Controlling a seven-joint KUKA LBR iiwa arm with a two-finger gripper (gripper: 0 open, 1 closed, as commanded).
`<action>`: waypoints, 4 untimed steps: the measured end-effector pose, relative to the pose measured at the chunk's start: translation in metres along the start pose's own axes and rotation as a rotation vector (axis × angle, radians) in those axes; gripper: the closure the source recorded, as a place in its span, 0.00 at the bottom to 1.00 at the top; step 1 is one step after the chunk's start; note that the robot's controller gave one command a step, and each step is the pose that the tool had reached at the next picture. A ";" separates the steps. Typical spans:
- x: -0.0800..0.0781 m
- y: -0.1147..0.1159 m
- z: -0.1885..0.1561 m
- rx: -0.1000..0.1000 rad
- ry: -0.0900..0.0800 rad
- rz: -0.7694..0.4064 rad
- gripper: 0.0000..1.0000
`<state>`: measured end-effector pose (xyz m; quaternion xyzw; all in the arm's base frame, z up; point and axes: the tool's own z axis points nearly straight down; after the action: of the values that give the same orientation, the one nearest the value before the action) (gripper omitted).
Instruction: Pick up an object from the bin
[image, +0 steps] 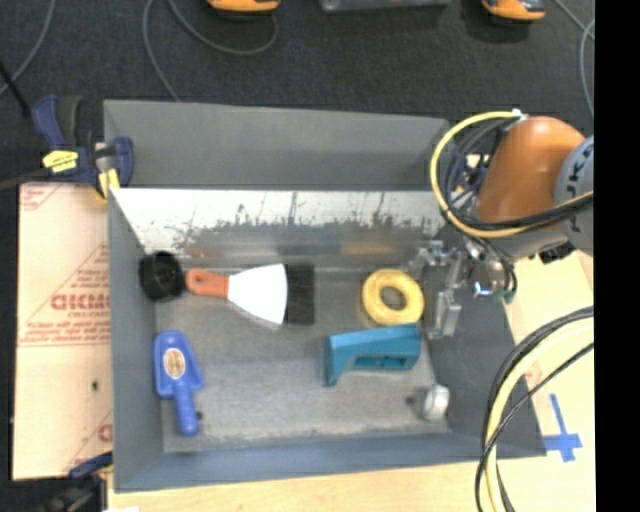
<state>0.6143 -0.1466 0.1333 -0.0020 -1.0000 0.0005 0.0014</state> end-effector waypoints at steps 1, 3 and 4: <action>-0.001 0.000 -0.005 0.001 -0.007 -0.002 0.00; 0.002 0.000 0.043 0.003 -0.004 0.026 0.00; 0.023 0.009 0.018 0.004 -0.007 0.047 0.00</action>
Offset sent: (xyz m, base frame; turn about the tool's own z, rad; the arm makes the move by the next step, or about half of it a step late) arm -0.0065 0.0037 -0.0633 0.0340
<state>0.5917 -0.1375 0.1158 -0.0253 -0.9997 0.0023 -0.0021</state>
